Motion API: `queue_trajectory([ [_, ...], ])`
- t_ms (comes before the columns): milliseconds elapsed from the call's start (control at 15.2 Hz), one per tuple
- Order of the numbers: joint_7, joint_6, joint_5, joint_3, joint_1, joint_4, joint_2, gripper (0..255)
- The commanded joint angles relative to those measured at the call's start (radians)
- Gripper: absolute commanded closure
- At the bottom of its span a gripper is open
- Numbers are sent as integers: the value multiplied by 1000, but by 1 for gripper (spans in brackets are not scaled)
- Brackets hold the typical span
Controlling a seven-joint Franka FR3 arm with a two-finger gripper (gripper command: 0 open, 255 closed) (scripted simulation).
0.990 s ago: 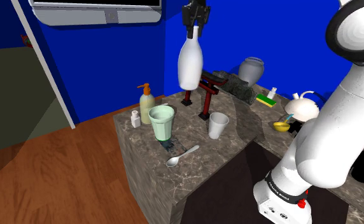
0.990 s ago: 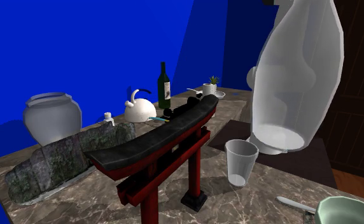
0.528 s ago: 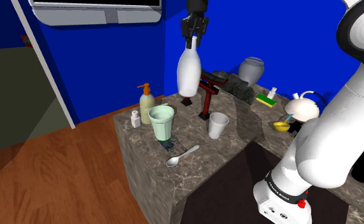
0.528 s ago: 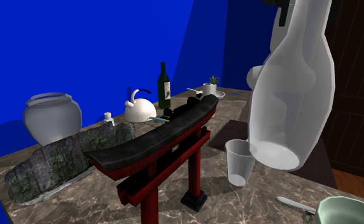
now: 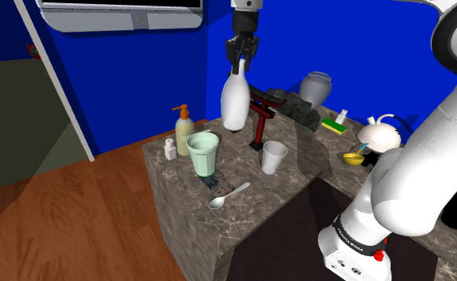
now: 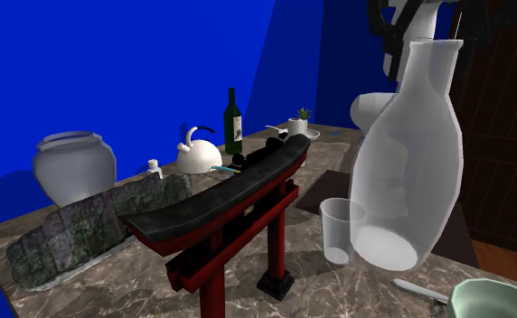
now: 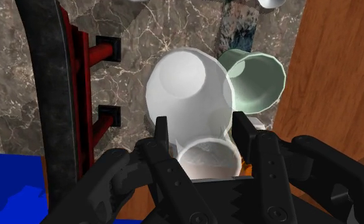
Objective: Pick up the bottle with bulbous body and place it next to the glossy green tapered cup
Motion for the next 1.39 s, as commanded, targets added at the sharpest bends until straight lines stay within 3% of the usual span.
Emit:
queue_trajectory([
  [0, 1, 30, -1, 0, 0, -37, -8, 255],
  [1320, 2, 301, -2, 0, 0, -316, -16, 255],
])
